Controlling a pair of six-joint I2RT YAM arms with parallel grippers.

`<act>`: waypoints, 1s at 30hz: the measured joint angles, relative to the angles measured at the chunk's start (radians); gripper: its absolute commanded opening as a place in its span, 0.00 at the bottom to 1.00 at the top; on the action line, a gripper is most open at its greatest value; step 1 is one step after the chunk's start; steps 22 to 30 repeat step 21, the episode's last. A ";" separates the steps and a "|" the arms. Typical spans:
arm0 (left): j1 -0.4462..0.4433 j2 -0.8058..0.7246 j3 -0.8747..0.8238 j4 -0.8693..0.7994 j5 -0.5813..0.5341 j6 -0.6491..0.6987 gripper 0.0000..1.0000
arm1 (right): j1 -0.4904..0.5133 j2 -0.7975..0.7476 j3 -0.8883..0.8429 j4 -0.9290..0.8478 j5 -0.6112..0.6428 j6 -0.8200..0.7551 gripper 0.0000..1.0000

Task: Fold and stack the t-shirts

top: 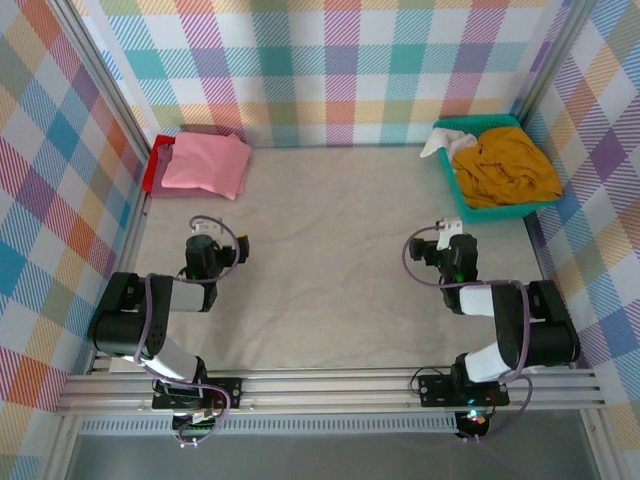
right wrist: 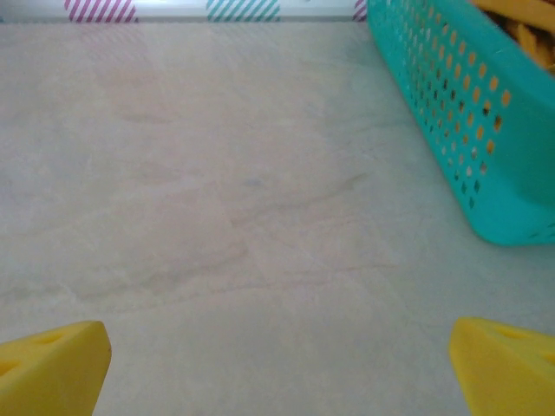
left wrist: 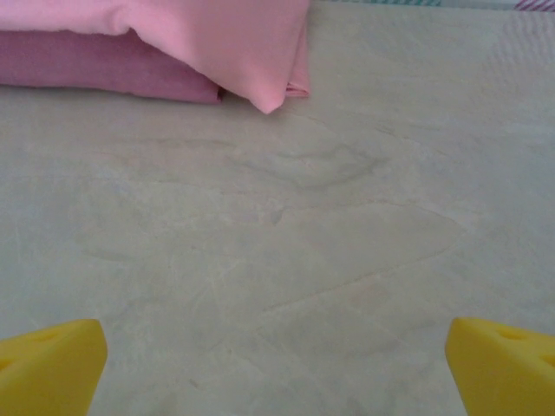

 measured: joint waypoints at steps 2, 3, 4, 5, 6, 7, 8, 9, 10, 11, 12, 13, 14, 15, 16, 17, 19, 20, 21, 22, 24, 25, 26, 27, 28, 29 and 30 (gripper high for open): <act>0.000 0.001 0.010 -0.005 0.000 0.000 1.00 | -0.028 0.032 0.016 0.010 -0.002 0.013 1.00; 0.000 0.001 0.010 -0.006 0.000 0.000 1.00 | -0.038 0.043 0.025 0.005 -0.007 0.018 1.00; 0.000 0.001 0.010 -0.010 0.000 0.000 1.00 | -0.045 0.050 0.030 0.004 -0.008 0.024 1.00; 0.000 0.001 0.010 -0.012 0.000 0.000 1.00 | -0.051 0.050 0.032 0.003 -0.010 0.027 1.00; 0.001 0.001 0.010 -0.013 0.000 0.000 1.00 | -0.054 0.050 0.033 0.005 -0.011 0.030 1.00; 0.001 0.001 0.010 -0.013 0.000 0.000 1.00 | -0.054 0.050 0.035 0.004 -0.012 0.031 1.00; 0.001 0.001 0.010 -0.013 0.000 0.000 1.00 | -0.054 0.050 0.035 0.005 -0.015 0.031 1.00; 0.001 0.001 0.010 -0.013 0.000 0.000 1.00 | -0.053 0.050 0.035 0.005 -0.016 0.031 1.00; 0.001 0.001 0.010 -0.013 0.000 0.000 1.00 | -0.053 0.050 0.035 0.004 -0.019 0.031 1.00; 0.001 0.001 0.010 -0.013 0.000 0.000 1.00 | -0.053 0.050 0.035 0.004 -0.021 0.031 1.00; 0.001 0.001 0.010 -0.013 0.000 0.000 1.00 | -0.053 0.050 0.035 0.004 -0.023 0.031 1.00; 0.001 0.001 0.010 -0.013 0.000 0.000 1.00 | -0.053 0.050 0.035 0.004 -0.025 0.031 1.00; 0.001 0.001 0.010 -0.013 0.000 0.000 1.00 | -0.053 0.050 0.035 0.004 -0.026 0.031 1.00; 0.001 0.001 0.010 -0.013 0.000 0.000 1.00 | -0.053 0.050 0.036 0.003 -0.027 0.031 1.00; 0.001 0.001 0.010 -0.013 0.000 0.000 1.00 | -0.053 0.050 0.037 0.003 -0.027 0.031 1.00; 0.001 0.001 0.010 -0.013 0.000 0.000 1.00 | -0.053 0.050 0.039 0.003 -0.031 0.031 1.00; 0.001 0.001 0.010 -0.013 0.000 0.000 1.00 | -0.053 0.050 0.041 0.003 -0.034 0.031 1.00; 0.001 0.001 0.010 -0.013 0.000 0.000 1.00 | -0.053 0.050 0.042 0.003 -0.039 0.030 1.00; 0.001 0.001 0.010 -0.013 0.000 0.000 1.00 | -0.053 0.050 0.043 0.003 -0.045 0.030 1.00; 0.001 0.001 0.010 -0.013 0.000 0.000 1.00 | -0.053 0.050 0.043 0.003 -0.045 0.030 1.00; 0.001 0.001 0.010 -0.013 0.000 0.000 1.00 | -0.053 0.050 0.043 0.003 -0.045 0.030 1.00; 0.001 0.001 0.010 -0.013 0.000 0.000 1.00 | -0.053 0.050 0.043 0.003 -0.045 0.030 1.00; 0.001 0.001 0.010 -0.013 0.000 0.000 1.00 | -0.053 0.050 0.043 0.003 -0.045 0.030 1.00; 0.001 0.001 0.010 -0.013 0.000 0.000 1.00 | -0.053 0.050 0.043 0.003 -0.045 0.030 1.00; 0.001 0.001 0.010 -0.013 0.000 0.000 1.00 | -0.053 0.050 0.043 0.003 -0.045 0.030 1.00; 0.001 0.001 0.010 -0.013 0.000 0.000 1.00 | -0.053 0.050 0.043 0.003 -0.045 0.030 1.00; 0.001 0.001 0.010 -0.013 0.000 0.000 1.00 | -0.053 0.050 0.043 0.003 -0.045 0.030 1.00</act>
